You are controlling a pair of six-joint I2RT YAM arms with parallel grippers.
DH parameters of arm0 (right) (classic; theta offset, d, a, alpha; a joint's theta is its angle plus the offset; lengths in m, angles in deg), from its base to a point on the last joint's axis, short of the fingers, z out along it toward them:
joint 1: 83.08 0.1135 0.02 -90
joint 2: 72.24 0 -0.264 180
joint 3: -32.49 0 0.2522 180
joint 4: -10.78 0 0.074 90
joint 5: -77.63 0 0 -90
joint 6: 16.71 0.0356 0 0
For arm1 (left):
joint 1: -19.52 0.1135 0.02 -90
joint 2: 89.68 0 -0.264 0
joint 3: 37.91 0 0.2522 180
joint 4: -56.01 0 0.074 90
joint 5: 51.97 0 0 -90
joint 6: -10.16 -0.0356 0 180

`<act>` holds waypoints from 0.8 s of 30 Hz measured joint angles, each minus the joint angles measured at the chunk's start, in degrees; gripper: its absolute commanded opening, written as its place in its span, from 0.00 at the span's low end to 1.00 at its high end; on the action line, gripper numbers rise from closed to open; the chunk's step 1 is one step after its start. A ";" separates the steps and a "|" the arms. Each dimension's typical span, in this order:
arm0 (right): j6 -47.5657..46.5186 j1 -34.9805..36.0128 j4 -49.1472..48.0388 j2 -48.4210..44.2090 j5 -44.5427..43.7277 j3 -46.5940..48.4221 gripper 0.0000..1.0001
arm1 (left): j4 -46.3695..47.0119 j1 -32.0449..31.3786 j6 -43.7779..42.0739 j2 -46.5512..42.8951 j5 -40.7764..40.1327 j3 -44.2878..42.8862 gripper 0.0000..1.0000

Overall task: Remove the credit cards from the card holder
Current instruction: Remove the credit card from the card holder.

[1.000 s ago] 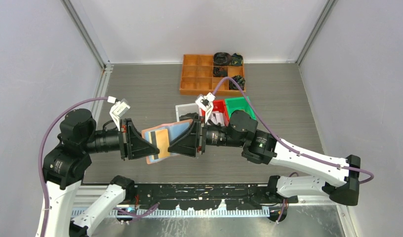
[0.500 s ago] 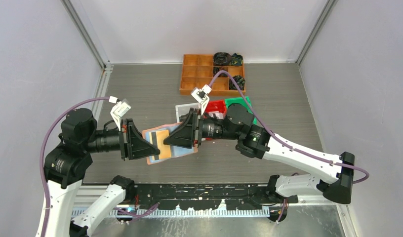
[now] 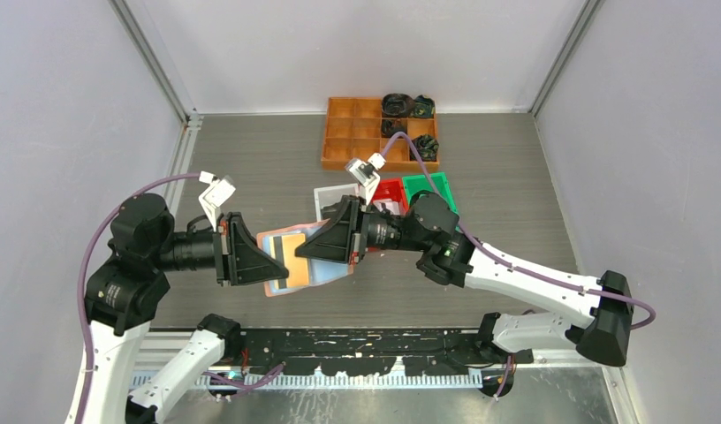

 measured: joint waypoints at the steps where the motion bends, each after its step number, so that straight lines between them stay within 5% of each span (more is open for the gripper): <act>1: 0.72 0.00 -1.25 0.00 0.31 -0.37 0.25 | 0.63 0.00 0.76 -0.09 0.24 0.15 0.08; 5: 3.45 -0.11 -5.97 0.04 1.55 -1.38 0.26 | 2.58 0.02 2.89 -0.17 0.96 0.24 0.09; 10: 4.63 -0.11 -8.20 0.02 1.84 -1.97 0.12 | 4.15 -0.04 4.13 -0.48 1.66 0.24 0.09; 24: 4.76 -0.74 -8.52 -2.43 1.11 -4.52 0.01 | 5.11 -0.15 5.35 -0.48 1.79 0.24 0.09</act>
